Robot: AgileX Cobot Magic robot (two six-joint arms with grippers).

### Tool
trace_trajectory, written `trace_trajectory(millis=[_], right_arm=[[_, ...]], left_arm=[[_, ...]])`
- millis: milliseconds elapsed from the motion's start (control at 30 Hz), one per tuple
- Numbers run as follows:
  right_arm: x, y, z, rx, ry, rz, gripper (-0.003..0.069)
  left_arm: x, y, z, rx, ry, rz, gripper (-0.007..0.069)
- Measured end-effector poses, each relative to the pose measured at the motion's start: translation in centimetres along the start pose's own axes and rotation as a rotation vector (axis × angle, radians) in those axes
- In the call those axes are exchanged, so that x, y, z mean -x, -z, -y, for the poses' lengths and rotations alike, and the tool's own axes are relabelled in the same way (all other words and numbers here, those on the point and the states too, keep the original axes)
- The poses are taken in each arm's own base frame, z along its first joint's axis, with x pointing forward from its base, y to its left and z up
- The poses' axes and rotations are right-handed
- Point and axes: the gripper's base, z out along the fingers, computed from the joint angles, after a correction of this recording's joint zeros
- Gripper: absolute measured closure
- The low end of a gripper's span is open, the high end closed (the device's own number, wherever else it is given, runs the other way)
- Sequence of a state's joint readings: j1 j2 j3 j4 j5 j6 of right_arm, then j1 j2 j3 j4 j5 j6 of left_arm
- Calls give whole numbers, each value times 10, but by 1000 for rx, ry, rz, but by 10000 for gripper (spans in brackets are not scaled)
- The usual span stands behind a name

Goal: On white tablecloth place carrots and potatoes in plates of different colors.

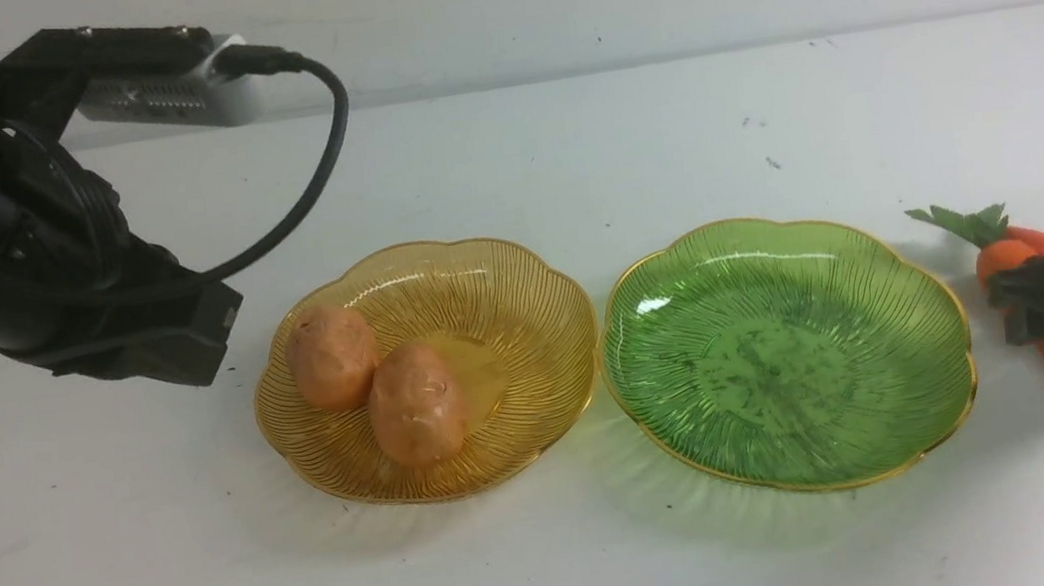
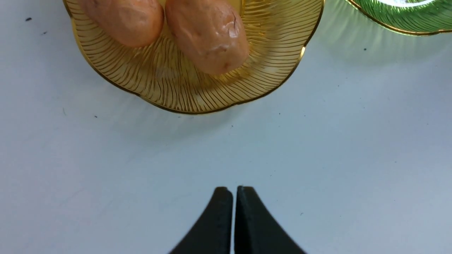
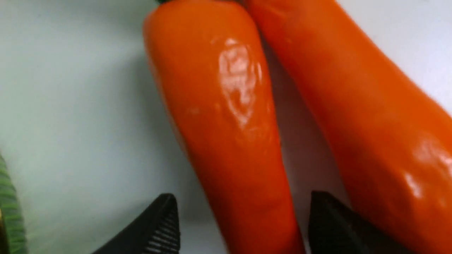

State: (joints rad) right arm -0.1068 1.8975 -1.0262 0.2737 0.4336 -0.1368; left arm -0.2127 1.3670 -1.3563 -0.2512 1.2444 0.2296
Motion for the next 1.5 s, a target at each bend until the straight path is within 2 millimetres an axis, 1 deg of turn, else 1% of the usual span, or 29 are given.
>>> trace_trajectory(millis=[67, 100, 133, 200, 267, 333, 367, 400, 467, 500, 600, 667, 700, 733, 767, 867, 900, 933, 1067, 1167, 1200, 1233, 1267, 1333, 1367, 1400, 1433, 1467, 1500], right_arm=[[0, 0, -1, 4, 3, -12, 333], [1, 1, -2, 8, 4, -28, 419], [2, 3, -3, 13, 5, -43, 440], [7, 13, -5, 27, 10, -65, 429], [19, 37, -10, 46, 16, -42, 429], [33, 67, -16, 73, -6, 13, 429], [35, 72, -17, 80, -15, 25, 429], [41, 88, -23, 111, -41, 54, 429], [44, 106, -34, 167, -71, 89, 429], [43, 111, -48, 215, -60, 91, 429], [36, 107, -77, 287, 5, 63, 429], [27, 98, -106, 332, 96, 28, 429], [26, 98, -108, 336, 103, 29, 427], [19, 91, -127, 358, 159, 12, 408], [13, 84, -140, 371, 188, 0, 368], [5, 76, -153, 380, 215, -20, 267], [3, 73, -157, 382, 222, -30, 217], [0, 71, -159, 384, 228, -41, 132], [3, 76, -159, 383, 255, -69, 22], [13, 86, -150, 355, 290, -91, 12], [24, 95, -142, 324, 291, -86, 27], [33, 102, -132, 286, 292, -78, 46], [41, 108, -120, 237, 277, -86, 86], [49, 114, -102, 168, 263, -89, 128], [54, 118, -85, 104, 236, -99, 177], [59, 120, -49, -13, 163, -130, 288], [60, 121, -25, -79, 96, -154, 359], [60, 121, -13, -108, 61, -163, 394], [59, 121, -9, -112, 46, -166, 406]], left_arm=[[0, 0, 0, 0, 0, 0, 627], [0, 0, 0, -1, 0, 0, 627], [0, 0, 0, -1, 0, 0, 627], [0, 0, 0, -1, 0, 0, 627], [0, 0, 0, -1, 0, 0, 627], [0, 0, 0, -1, 0, 0, 627], [0, 0, 0, -1, 0, 0, 627], [0, 0, 0, -1, 0, 0, 627], [0, 0, 1, -6, 2, 1, 627], [0, 0, 1, -12, 4, 2, 627], [1, 0, 2, -26, 9, 10, 627], [1, 0, 3, -29, 11, 14, 627], [1, 0, 3, -29, 11, 14, 627], [1, 0, 3, -29, 10, 13, 627], [1, 0, 3, -29, 10, 13, 627], [1, 0, 3, -29, 10, 13, 627], [1, 0, 3, -29, 10, 13, 627], [1, 0, 3, -29, 10, 13, 627], [1, 0, 3, -29, 10, 13, 627], [1, 0, 3, -29, 10, 13, 627], [1, 0, 3, -29, 10, 13, 627], [1, 0, 3, -29, 10, 13, 627], [1, 0, 3, -29, 10, 13, 627], [1, 0, 3, -29, 10, 13, 627], [1, 0, 3, -29, 10, 13, 627], [1, 0, 3, -29, 9, 13, 627], [1, 0, 3, -29, 9, 13, 627], [1, 0, 3, -29, 9, 13, 627], [1, 0, 3, -29, 8, 13, 627]])
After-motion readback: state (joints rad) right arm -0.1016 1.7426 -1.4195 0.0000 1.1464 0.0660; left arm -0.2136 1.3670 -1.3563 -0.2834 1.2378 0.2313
